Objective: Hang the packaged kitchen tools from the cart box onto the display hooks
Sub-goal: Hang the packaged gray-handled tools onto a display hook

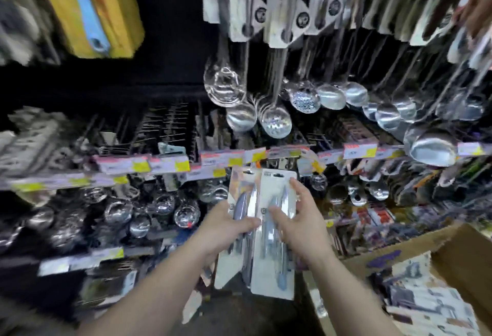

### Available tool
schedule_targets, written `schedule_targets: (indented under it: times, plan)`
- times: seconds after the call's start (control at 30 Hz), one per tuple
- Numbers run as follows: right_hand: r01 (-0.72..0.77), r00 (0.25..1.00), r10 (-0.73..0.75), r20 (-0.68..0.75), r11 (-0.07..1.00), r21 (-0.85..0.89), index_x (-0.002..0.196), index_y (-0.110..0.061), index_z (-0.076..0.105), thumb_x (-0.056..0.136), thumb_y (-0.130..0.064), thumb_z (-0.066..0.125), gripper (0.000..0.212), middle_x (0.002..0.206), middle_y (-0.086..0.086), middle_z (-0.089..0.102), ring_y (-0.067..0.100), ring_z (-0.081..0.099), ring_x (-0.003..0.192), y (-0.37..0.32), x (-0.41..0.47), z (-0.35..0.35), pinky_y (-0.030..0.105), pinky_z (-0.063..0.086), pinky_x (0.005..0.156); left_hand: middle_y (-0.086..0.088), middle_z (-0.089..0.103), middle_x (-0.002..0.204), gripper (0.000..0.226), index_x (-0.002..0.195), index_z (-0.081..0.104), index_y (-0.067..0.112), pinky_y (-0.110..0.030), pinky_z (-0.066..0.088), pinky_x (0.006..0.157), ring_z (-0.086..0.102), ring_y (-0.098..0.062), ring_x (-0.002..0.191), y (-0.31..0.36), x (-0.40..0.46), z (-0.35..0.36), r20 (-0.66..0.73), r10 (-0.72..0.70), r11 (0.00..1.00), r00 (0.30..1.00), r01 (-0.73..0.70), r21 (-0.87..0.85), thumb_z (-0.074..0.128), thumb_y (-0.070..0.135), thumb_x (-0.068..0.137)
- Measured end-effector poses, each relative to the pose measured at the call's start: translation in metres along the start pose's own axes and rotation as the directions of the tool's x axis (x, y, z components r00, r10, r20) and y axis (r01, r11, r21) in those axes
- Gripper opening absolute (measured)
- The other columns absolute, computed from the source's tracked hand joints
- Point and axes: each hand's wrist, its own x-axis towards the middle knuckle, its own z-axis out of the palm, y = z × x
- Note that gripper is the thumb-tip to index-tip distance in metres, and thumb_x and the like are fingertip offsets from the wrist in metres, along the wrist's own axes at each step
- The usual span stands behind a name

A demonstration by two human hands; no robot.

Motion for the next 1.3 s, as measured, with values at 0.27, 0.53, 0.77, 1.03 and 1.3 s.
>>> schedule_targets:
  times: [0.27, 0.53, 0.77, 1.03, 1.3]
  plan:
    - [0.199, 0.973, -0.197, 0.118, 0.980, -0.008, 0.148, -0.035, 0.034, 0.089, -0.030, 0.072, 0.071, 0.133, -0.027, 0.040, -0.004, 0.038, 0.121, -0.106, 0.003, 0.128, 0.020, 0.035, 0.098, 0.005, 0.068, 0.126, 0.083, 0.131, 0.055, 0.030, -0.043, 0.052, 0.100, 0.066, -0.016, 0.112, -0.001, -0.030, -0.167, -0.147, 0.118, 0.989, 0.982, -0.129, -0.070, 0.089, 0.057, 0.060]
    - [0.334, 0.927, -0.327, 0.186, 0.943, -0.005, 0.147, -0.040, 0.035, 0.087, -0.038, 0.073, 0.070, 0.147, -0.013, 0.048, 0.007, 0.047, 0.130, -0.195, -0.004, 0.233, 0.038, 0.045, 0.107, 0.001, 0.069, 0.121, 0.083, 0.126, 0.056, 0.023, -0.045, 0.051, 0.102, 0.067, -0.019, 0.109, 0.003, -0.074, -0.290, -0.358, 0.166, 0.972, 0.919, -0.214, -0.098, 0.085, 0.057, 0.056]
    - [0.421, 0.893, -0.418, 0.167, 0.907, 0.019, 0.145, -0.041, 0.037, 0.084, -0.038, 0.075, 0.071, 0.128, -0.015, 0.062, 0.004, 0.060, 0.112, -0.249, -0.002, 0.267, 0.037, 0.053, 0.096, 0.000, 0.073, 0.113, 0.069, 0.119, 0.054, 0.031, -0.051, 0.055, 0.095, 0.072, -0.022, 0.103, 0.019, -0.082, -0.342, -0.453, 0.259, 0.929, 0.853, -0.348, -0.126, 0.087, 0.045, 0.059]
    - [0.502, 0.850, -0.509, 0.136, 0.861, 0.084, 0.148, -0.038, 0.035, 0.086, -0.032, 0.075, 0.074, 0.120, -0.020, 0.062, -0.010, 0.062, 0.098, -0.299, 0.018, 0.263, 0.025, 0.055, 0.085, 0.001, 0.075, 0.107, 0.066, 0.123, 0.052, 0.029, -0.049, 0.056, 0.095, 0.074, -0.019, 0.099, 0.062, -0.073, -0.363, -0.526, 0.352, 0.876, 0.775, -0.470, -0.106, 0.088, 0.027, 0.068]
    - [0.573, 0.786, -0.599, 0.151, 0.799, 0.181, 0.147, -0.043, 0.033, 0.085, -0.030, 0.076, 0.076, 0.134, -0.013, 0.061, 0.001, 0.061, 0.115, -0.329, 0.039, 0.259, 0.032, 0.053, 0.098, 0.011, 0.068, 0.114, 0.057, 0.125, 0.047, 0.030, -0.016, 0.054, 0.080, 0.068, 0.003, 0.095, 0.099, -0.080, -0.368, -0.627, 0.432, 0.848, 0.648, -0.529, 0.038, 0.081, 0.015, 0.082]
